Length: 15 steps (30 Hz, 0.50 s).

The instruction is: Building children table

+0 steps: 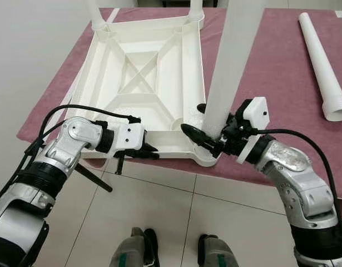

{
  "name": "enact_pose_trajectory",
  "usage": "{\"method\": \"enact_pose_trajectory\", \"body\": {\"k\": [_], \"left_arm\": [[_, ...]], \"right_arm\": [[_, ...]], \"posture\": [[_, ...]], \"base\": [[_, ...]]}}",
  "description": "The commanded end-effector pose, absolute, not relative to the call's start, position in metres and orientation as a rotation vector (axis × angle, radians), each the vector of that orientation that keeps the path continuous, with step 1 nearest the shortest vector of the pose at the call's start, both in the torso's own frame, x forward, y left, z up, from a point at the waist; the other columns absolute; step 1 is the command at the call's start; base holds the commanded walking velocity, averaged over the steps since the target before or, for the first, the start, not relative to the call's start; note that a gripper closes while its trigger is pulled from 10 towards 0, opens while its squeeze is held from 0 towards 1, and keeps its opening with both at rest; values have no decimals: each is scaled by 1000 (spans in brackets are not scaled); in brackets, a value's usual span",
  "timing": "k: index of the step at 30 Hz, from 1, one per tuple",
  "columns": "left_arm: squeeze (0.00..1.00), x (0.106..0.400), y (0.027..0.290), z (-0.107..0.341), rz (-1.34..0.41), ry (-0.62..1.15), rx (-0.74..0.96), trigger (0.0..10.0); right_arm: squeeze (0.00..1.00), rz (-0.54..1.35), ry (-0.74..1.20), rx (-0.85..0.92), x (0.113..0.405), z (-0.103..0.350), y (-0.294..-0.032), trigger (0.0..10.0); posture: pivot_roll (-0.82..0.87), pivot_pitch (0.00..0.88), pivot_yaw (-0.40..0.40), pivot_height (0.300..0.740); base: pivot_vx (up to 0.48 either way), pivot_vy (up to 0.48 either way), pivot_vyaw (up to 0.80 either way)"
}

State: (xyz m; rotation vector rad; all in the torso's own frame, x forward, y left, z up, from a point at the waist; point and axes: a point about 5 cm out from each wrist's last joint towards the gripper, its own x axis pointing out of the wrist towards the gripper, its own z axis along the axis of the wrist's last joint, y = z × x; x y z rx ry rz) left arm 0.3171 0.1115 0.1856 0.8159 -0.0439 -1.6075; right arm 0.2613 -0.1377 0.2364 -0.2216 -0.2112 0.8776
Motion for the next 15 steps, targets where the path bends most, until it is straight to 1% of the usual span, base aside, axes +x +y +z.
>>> {"method": "enact_pose_trajectory", "body": {"k": [1,6,7,8,9,10,11,12,13,15], "left_arm": [[0,304,102,183,-1760,-48,871,0],[0,306,99,184,-1736,-62,847,0],[0,309,95,185,-1717,-71,825,0],[0,314,91,187,-1682,-82,798,0],[0,314,91,187,-1682,-82,798,0],[0,319,84,191,-1646,-97,763,0],[0,319,84,191,-1646,-97,763,0],[0,323,78,194,-1613,-110,736,0],[0,323,78,194,-1613,-110,736,0],[0,334,63,203,-1541,-144,677,0]], "right_arm": [[0,894,-218,-212,261,238,-135,0],[0,904,-197,-218,259,233,-135,0],[0,864,-181,-229,261,228,-138,0],[0,783,-160,-248,267,222,-143,0],[0,783,-160,-248,267,222,-143,0],[0,679,-140,-267,273,216,-149,0],[0,679,-140,-267,273,216,-149,0],[0,585,-120,-282,280,211,-154,0],[0,585,-120,-282,280,211,-154,0],[0,339,-74,-310,291,199,-167,0]], "posture": [[-114,180,154,740],[-118,176,153,740],[-123,176,155,740],[-123,175,156,740],[-123,175,156,740],[-124,174,156,740],[-124,174,156,740],[-124,174,156,740],[-124,174,156,740],[-123,172,155,740]], "base": [[0,0,0],[0,0,0],[0,0,0],[0,0,0],[0,0,0],[0,0,0],[0,0,0],[0,0,0],[0,0,0],[0,0,0]]}}
